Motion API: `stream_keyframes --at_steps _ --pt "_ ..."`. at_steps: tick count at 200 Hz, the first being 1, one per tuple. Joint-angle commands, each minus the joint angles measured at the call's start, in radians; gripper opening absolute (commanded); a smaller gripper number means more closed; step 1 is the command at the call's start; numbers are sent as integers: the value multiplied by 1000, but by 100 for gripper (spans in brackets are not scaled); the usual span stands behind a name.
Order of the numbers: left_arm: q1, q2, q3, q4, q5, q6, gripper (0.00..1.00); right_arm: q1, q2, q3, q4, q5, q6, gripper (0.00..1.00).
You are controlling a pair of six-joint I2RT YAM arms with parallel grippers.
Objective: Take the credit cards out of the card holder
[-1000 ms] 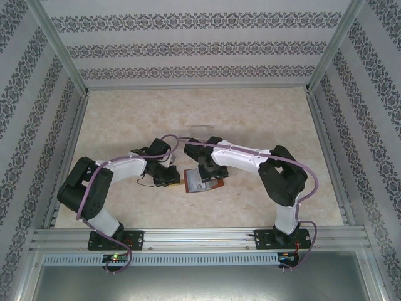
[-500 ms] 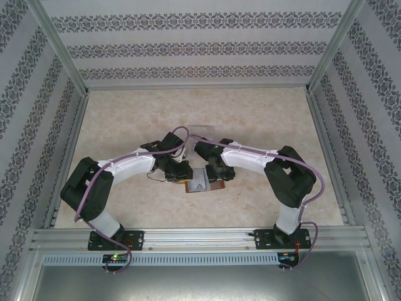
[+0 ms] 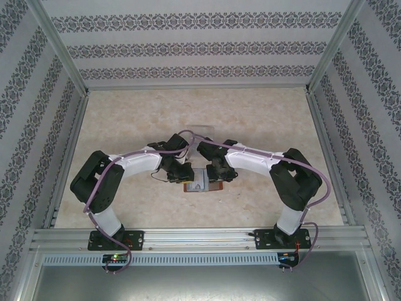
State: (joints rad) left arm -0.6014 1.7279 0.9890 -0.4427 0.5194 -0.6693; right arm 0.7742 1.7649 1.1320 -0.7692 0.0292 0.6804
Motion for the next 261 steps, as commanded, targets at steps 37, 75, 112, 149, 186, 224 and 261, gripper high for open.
stream_keyframes --at_steps 37,75,112,149,186,224,261 --pt "-11 10 -1 -36 -34 14 16 -7 -38 -6 17 -5 -7 42" --pt "-12 -38 -30 -41 -56 8 15 -6 -6 -12 62 -40 -7 39" --pt "-11 -77 -21 -53 -70 6 15 -2 -14 -15 92 -61 -15 35" --pt "-9 -57 21 -67 -88 21 16 -1 -12 0 84 -48 -34 35" --pt "-9 -25 31 -80 -100 30 16 0 -47 8 53 -24 -30 37" --pt "-9 -11 23 -100 -119 41 16 0 -95 17 56 -31 -17 37" --pt "-9 -8 11 -96 -126 43 13 -6 -113 -12 171 -154 33 33"
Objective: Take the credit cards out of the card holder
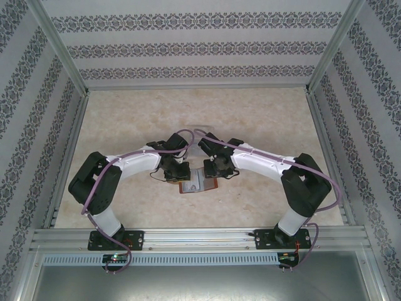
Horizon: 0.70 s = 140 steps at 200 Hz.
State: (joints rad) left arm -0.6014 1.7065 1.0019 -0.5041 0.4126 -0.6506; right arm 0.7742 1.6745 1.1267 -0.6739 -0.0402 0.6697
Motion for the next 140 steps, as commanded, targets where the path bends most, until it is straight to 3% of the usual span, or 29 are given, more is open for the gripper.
stream_keyframes --at_steps 1,48,140 --pt "-9 13 -2 -33 -19 24 13 -7 -21 -8 83 -92 47 33" --pt "-9 10 -4 -28 -16 21 12 -20 32 -73 274 -278 133 24" --pt "-9 10 -2 -31 -8 23 12 -22 108 -92 348 -334 151 21"
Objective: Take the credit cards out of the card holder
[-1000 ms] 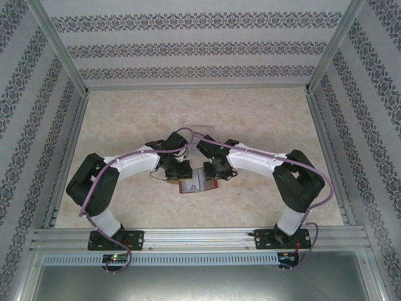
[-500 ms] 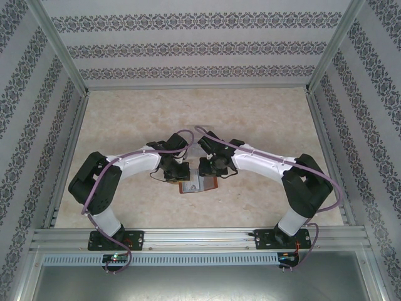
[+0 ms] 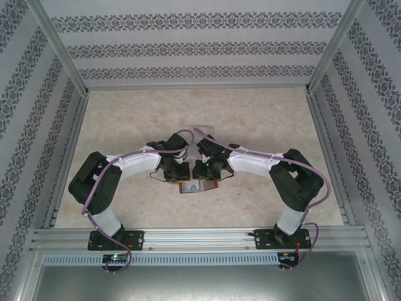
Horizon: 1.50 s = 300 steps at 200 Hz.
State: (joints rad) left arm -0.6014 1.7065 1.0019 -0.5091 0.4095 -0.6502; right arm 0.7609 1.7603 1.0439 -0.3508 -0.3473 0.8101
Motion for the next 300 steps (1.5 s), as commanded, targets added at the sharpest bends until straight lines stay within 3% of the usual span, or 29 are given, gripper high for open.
stream_keyframes --at_steps 1,70,155,300 --pt "-9 9 -2 -26 -5 23 12 -8 22 -10 24 -26 11 21" --pt "-9 8 -4 -26 -6 26 12 -11 43 -6 4 1 -3 21" --pt "-9 11 -6 -29 -10 24 12 -11 6 14 -81 76 -35 29" --pt "-17 -25 33 -39 35 6 14 -40 -46 -27 -29 29 -8 28"
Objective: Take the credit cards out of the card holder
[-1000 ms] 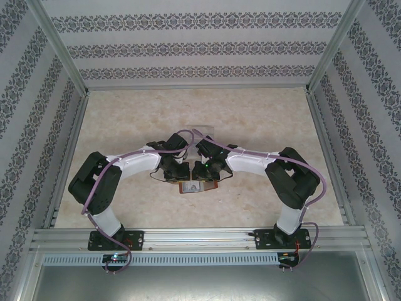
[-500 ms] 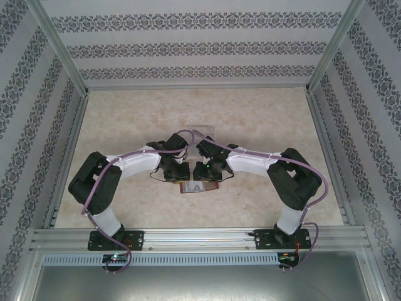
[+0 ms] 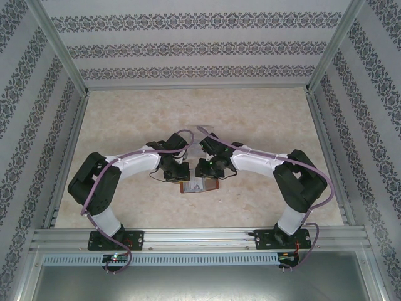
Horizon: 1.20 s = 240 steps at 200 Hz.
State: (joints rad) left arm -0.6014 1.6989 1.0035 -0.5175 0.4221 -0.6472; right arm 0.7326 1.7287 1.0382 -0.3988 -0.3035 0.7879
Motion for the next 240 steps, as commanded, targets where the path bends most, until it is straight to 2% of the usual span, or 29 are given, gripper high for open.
stream_keyframes --at_steps 1,44,94,121,159,174,212,240 --pt "-17 -17 33 -30 22 4 14 -12 -13 -21 19 -15 14 28" --pt "-23 -18 51 -31 32 0 14 -19 14 -38 45 -32 20 27" --pt "-23 -25 63 -83 -43 2 15 -22 0 -53 52 -31 25 29" --pt "-26 -23 68 -87 -45 -3 16 -27 -17 -58 51 -31 26 30" --pt "-26 -54 88 -146 -155 3 19 -32 -24 -69 60 -34 30 30" --pt "-26 -44 94 -147 -134 9 20 -33 -24 -72 68 -41 32 30" --pt "-34 -4 85 -69 1 2 19 -43 -12 -97 128 -81 52 28" --pt "-36 44 88 -75 10 19 15 -51 4 -108 161 -111 60 28"
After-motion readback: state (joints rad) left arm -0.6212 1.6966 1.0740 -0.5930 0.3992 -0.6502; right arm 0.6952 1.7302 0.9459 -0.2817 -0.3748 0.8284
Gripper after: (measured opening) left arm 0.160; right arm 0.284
